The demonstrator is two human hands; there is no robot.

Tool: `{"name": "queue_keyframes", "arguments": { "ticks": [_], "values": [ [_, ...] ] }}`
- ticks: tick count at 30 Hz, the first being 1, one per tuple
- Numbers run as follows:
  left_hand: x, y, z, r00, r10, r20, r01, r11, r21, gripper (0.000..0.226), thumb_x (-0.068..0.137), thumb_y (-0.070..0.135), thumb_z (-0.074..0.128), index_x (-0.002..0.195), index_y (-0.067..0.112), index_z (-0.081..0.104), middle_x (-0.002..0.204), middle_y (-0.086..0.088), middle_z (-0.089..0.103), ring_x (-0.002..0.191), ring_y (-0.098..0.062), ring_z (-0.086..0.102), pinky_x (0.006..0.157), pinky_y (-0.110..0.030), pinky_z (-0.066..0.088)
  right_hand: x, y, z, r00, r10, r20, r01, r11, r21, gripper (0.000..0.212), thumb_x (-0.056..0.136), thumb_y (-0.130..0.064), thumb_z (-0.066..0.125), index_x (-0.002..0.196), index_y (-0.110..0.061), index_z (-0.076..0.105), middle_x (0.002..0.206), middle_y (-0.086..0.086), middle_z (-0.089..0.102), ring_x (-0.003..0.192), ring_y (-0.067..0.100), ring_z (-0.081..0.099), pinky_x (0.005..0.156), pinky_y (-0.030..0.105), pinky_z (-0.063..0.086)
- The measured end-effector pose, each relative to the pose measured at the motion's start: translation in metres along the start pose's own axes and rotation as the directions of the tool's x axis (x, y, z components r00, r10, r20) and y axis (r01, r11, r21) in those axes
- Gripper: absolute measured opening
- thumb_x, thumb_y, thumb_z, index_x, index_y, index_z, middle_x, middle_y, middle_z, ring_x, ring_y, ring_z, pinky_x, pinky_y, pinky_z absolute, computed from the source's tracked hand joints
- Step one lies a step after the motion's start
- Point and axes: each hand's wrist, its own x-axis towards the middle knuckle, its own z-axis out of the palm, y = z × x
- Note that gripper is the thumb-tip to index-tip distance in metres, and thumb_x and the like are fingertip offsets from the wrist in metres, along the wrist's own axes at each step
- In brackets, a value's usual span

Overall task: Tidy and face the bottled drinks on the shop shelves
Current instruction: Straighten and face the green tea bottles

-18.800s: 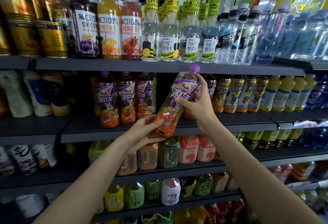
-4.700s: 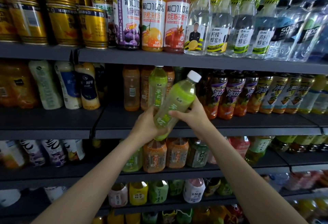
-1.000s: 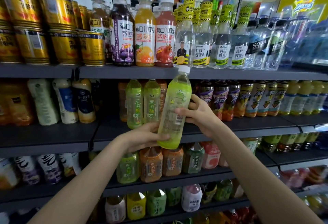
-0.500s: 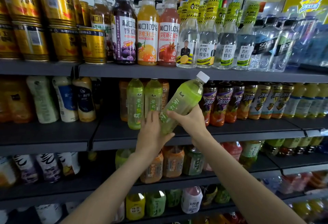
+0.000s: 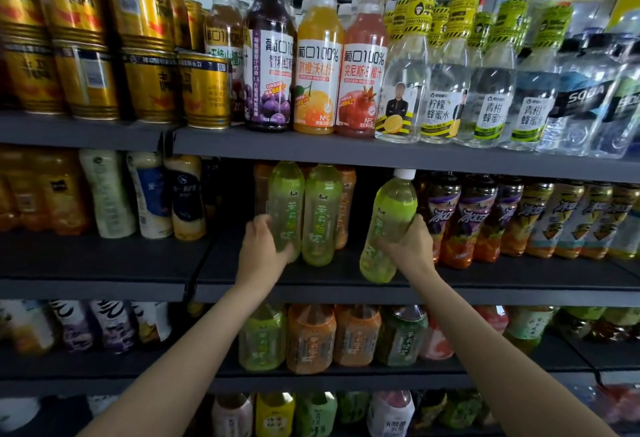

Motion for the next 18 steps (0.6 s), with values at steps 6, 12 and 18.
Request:
{"name": "queue_keyframes", "arguments": {
  "ticks": [6, 12, 18],
  "values": [
    [0.026, -0.001, 0.013, 0.994, -0.108, 0.031, 0.107, 0.994, 0.007, 0.071, 0.087, 0.031, 0.063, 0.142, 0.004, 0.026, 0.140, -0.014, 0.033, 0.126, -0.028, 0.040, 0.095, -0.032, 0.038, 0.016, 0.015, 0.023, 0.999, -0.041, 0.009, 0.042, 0.999, -0.030, 0.061, 0.080, -0.020, 0.074, 0.126, 0.002, 0.041, 0.124, 0.018, 0.051, 0.116, 0.033, 0.050, 0.089, 0.037, 0.043],
    [0.039, -0.024, 0.028, 0.981, -0.165, 0.105, 0.167, 0.986, -0.011, 0.073, 0.084, 0.036, 0.067, 0.139, 0.003, 0.033, 0.138, -0.011, 0.045, 0.126, -0.028, 0.044, 0.100, -0.034, 0.040, 0.015, 0.038, 0.047, 1.000, 0.015, 0.008, -0.014, 0.993, -0.114, 0.056, 0.083, -0.034, 0.071, 0.120, -0.001, 0.046, 0.120, 0.014, 0.054, 0.112, 0.031, 0.051, 0.078, 0.034, 0.039],
    [0.043, -0.036, 0.028, 0.989, -0.125, 0.077, 0.119, 0.990, 0.081, 0.060, 0.082, 0.039, 0.068, 0.125, 0.003, 0.047, 0.120, -0.011, 0.059, 0.111, -0.028, 0.055, 0.088, -0.037, 0.048, 0.063, 0.029, 0.074, 0.996, 0.079, 0.028, -0.075, 0.988, -0.133, 0.054, 0.086, -0.026, 0.068, 0.125, 0.001, 0.042, 0.125, 0.022, 0.054, 0.115, 0.038, 0.052, 0.088, 0.041, 0.044]
  ]
}}
